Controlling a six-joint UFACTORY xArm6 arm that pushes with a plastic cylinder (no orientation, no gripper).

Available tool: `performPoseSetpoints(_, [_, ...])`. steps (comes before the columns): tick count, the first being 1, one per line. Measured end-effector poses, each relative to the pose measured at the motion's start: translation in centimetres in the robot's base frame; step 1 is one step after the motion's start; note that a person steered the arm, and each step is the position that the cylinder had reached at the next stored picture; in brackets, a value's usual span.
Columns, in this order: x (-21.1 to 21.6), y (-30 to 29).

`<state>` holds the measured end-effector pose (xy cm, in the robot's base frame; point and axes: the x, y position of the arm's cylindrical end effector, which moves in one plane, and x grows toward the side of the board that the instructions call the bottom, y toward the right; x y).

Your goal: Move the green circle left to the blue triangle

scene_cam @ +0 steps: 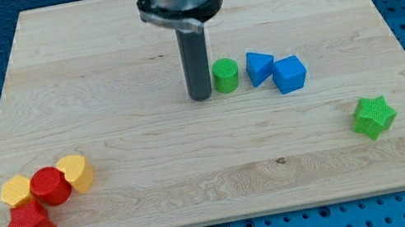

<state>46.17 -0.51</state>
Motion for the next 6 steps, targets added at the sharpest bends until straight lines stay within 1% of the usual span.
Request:
performPoseSetpoints(1, [0.9,0.3])
performPoseSetpoints(2, [0.9,0.3])
performPoseSetpoints(4, [-0.9,1.6])
performPoseSetpoints(5, [-1.0,1.9])
performPoseSetpoints(6, [1.8,3.5])
